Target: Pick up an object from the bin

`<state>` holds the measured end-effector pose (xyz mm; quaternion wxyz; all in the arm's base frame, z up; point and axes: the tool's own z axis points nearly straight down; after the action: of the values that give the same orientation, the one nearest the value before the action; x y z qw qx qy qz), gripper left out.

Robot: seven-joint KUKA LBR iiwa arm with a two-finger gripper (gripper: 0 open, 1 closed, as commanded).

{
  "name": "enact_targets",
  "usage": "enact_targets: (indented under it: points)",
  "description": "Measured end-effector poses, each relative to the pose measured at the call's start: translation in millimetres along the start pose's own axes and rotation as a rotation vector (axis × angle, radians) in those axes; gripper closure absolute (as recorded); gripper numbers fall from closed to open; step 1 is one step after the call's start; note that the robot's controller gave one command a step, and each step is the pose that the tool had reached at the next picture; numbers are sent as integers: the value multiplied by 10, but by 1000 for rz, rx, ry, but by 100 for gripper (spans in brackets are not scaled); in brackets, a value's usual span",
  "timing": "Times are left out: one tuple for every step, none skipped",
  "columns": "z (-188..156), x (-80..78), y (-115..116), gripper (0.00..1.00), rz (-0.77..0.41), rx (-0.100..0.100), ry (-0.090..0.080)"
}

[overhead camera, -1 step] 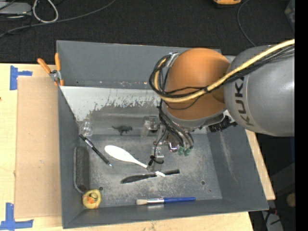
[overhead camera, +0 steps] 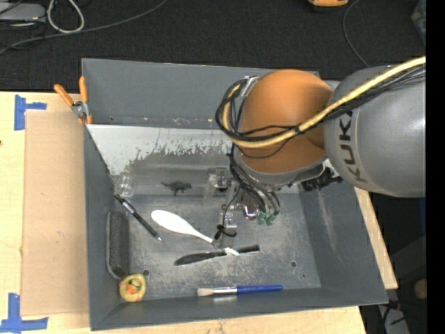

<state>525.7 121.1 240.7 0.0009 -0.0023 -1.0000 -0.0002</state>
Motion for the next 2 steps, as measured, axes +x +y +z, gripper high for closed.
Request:
enact_targets:
  points:
    - [680, 88, -609, 0, -102, 0, -3]
    - [910, 184, -813, 0, -225, -2, -6]
